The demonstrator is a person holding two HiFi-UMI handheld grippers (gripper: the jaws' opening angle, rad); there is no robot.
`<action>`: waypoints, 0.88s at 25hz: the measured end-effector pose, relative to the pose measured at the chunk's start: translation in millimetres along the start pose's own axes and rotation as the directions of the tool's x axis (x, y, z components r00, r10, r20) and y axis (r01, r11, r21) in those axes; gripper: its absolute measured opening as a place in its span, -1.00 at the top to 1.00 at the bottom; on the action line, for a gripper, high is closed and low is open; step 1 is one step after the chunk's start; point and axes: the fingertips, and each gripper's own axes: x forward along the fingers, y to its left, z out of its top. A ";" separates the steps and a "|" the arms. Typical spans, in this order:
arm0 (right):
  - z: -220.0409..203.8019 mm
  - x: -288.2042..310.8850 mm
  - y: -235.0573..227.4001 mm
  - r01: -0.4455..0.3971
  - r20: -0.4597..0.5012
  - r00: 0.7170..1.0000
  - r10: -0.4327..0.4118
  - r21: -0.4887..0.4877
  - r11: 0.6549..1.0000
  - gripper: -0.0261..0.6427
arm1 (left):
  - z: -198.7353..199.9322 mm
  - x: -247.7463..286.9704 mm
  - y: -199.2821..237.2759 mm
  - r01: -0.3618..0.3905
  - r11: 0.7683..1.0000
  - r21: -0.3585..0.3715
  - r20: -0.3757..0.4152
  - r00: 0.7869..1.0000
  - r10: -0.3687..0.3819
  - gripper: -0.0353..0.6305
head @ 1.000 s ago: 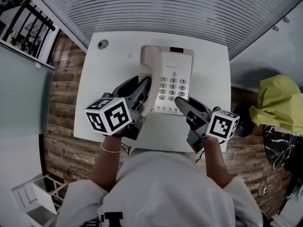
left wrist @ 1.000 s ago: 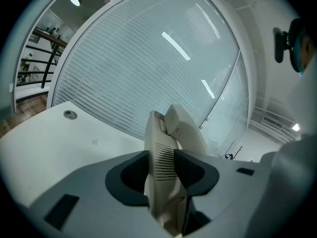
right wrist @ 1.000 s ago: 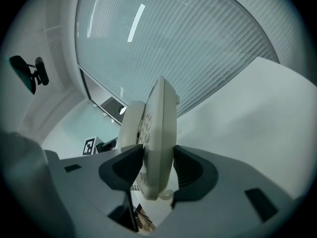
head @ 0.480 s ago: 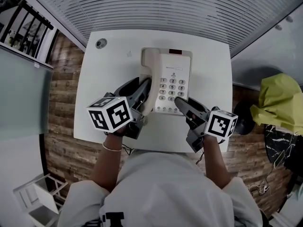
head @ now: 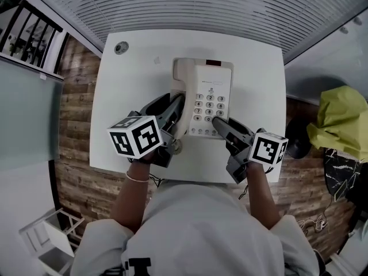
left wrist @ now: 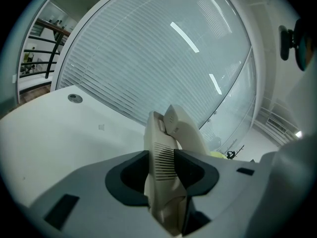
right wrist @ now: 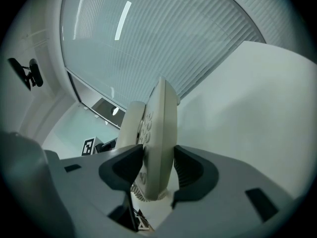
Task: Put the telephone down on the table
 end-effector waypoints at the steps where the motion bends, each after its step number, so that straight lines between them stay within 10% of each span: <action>1: -1.8 1.0 -1.4 0.003 -0.002 1.000 -0.003 0.004 1.000 0.30 | -1.6 0.4 1.9 -0.001 1.000 -0.002 -0.004 1.000 0.001 0.41; 22: -20.6 1.9 -46.7 0.110 -0.027 0.994 -0.109 0.049 0.993 0.30 | -34.1 21.8 27.5 -0.028 0.999 -0.047 -0.083 0.996 0.024 0.41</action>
